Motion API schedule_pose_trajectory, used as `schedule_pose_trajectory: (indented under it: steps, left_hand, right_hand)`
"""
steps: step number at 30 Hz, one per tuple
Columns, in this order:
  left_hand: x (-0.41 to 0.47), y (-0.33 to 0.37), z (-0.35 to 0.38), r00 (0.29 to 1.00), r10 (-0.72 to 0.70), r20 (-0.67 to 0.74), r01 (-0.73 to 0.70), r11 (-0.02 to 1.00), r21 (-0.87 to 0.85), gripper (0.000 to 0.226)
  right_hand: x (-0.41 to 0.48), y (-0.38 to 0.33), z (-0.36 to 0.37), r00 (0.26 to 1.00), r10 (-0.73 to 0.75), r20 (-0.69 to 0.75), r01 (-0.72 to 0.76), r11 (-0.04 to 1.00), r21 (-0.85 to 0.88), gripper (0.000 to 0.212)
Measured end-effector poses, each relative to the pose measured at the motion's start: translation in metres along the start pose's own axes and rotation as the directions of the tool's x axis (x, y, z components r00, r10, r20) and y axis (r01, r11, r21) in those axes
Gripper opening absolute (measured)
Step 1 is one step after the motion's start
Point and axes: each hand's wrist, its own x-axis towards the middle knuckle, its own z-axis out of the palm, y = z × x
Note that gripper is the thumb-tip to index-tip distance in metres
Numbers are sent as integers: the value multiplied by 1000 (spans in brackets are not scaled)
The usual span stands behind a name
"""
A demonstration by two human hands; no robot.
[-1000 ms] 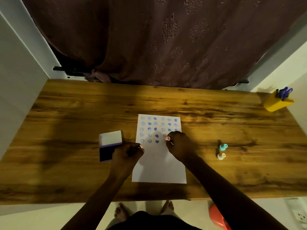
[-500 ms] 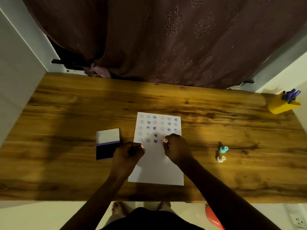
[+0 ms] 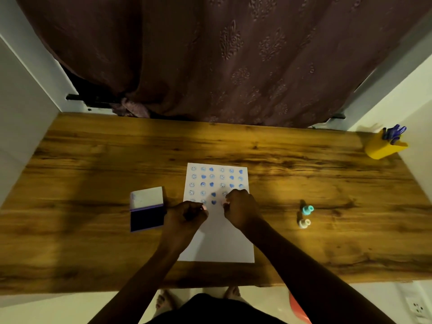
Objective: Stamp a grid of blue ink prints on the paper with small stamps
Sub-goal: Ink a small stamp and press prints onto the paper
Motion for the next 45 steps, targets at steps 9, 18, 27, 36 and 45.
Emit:
schedule_pose_trajectory:
  steps: [9,18,27,36,45]
  left_hand:
    - [-3,9,5,996,80,38,-78,996,-51,34]
    - [-15,35,28,958,177,227,-150,980,-132,50]
    - [-14,50,41,922,246,297,-211,967,-145,55]
    - [-16,55,52,912,272,308,-247,962,-117,46]
    - [-20,58,77,900,298,317,-280,954,-104,52]
  right_hand:
    - [-7,26,-33,992,-21,-121,64,931,359,25]
    - [-69,40,-61,994,-71,78,-42,411,911,18]
    - [-72,63,-65,994,-106,40,14,464,886,18]
    - [-72,77,-70,992,-117,44,19,490,871,21]
    - [-78,104,-76,992,-127,-7,75,542,837,28]
